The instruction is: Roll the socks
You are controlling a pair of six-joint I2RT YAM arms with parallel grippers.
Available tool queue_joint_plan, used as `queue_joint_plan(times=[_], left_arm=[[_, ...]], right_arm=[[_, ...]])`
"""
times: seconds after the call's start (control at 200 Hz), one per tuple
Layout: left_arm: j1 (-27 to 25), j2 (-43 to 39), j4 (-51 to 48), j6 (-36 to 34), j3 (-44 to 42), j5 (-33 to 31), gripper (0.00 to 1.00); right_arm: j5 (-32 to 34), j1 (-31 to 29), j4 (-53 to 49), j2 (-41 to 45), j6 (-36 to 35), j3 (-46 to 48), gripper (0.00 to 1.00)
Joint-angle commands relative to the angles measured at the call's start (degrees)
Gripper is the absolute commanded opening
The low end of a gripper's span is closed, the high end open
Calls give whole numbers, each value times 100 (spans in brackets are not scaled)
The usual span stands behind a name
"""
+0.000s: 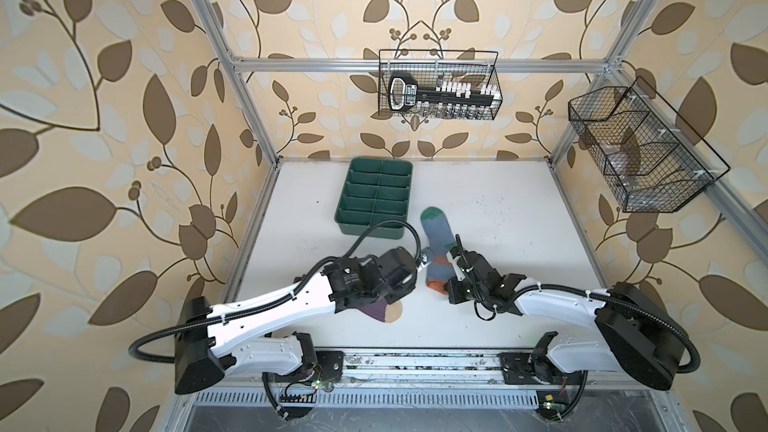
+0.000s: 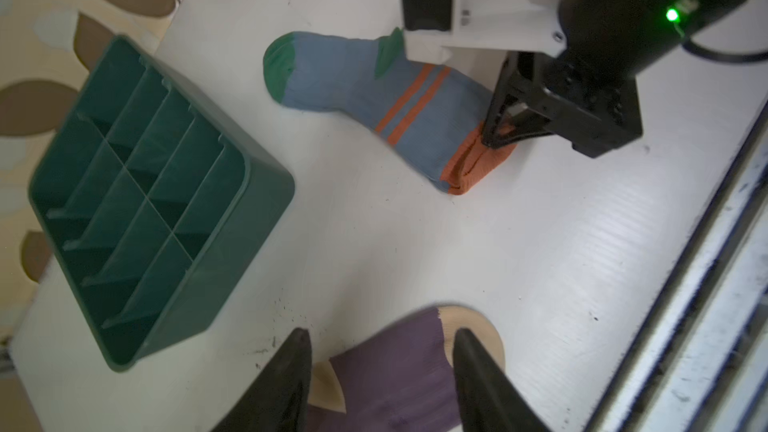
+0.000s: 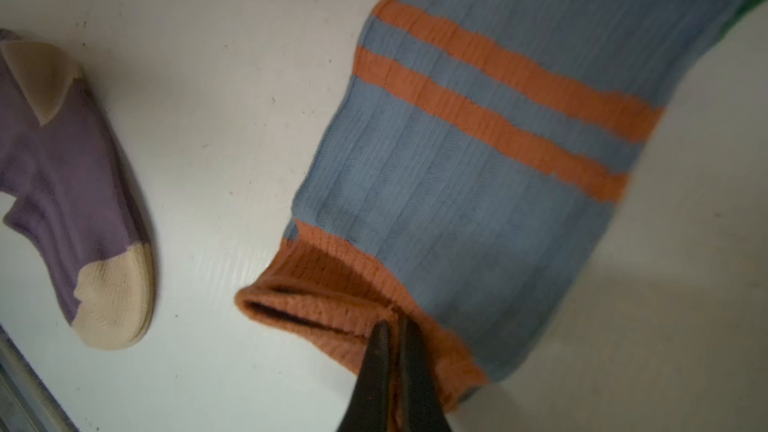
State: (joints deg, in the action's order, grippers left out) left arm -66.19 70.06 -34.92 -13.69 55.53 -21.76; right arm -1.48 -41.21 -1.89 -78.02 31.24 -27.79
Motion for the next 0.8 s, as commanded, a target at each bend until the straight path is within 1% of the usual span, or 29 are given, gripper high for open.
queue_joint_plan(times=[0.0,0.095,0.185,0.245,0.35,0.41,0.48,0.55,0.64,0.795], left_arm=[[-519,575,611,-902,-178,-1379,51],[-1052,1070,1356,-1466,-405,-2000,51],[-1228,1710,1910,-1797,-385,-2476,50],[-1229,2017,2138,-1885,-324,-2580,47],[-1244,2261,2628,-1879,-405,-2612,47],[-1247,2268,3025,-1914,-546,-2554,48],[-1239,2316,3475,-2059,-682,-2661,52],[-1193,2384,3489,-2094,-668,-2600,53],[-1062,2398,3305,-1925,-635,-2390,56],[-913,2119,2467,-1382,-463,-1990,58]], right_arm=[[333,171,-1128,-362,-33,-63,0],[100,293,-1316,-542,-236,-248,0],[-305,515,-1464,-773,-485,-389,0],[-532,677,-1533,-898,-572,-450,0],[-954,875,-1479,-1092,-591,-461,0],[-1142,915,-1418,-1207,-582,-467,0],[-1263,939,-1434,-1354,-617,-507,0],[-1345,957,-1446,-1476,-633,-531,0],[-1489,1016,-1549,-1631,-676,-615,0],[-1644,1141,-1724,-1717,-689,-696,0]])
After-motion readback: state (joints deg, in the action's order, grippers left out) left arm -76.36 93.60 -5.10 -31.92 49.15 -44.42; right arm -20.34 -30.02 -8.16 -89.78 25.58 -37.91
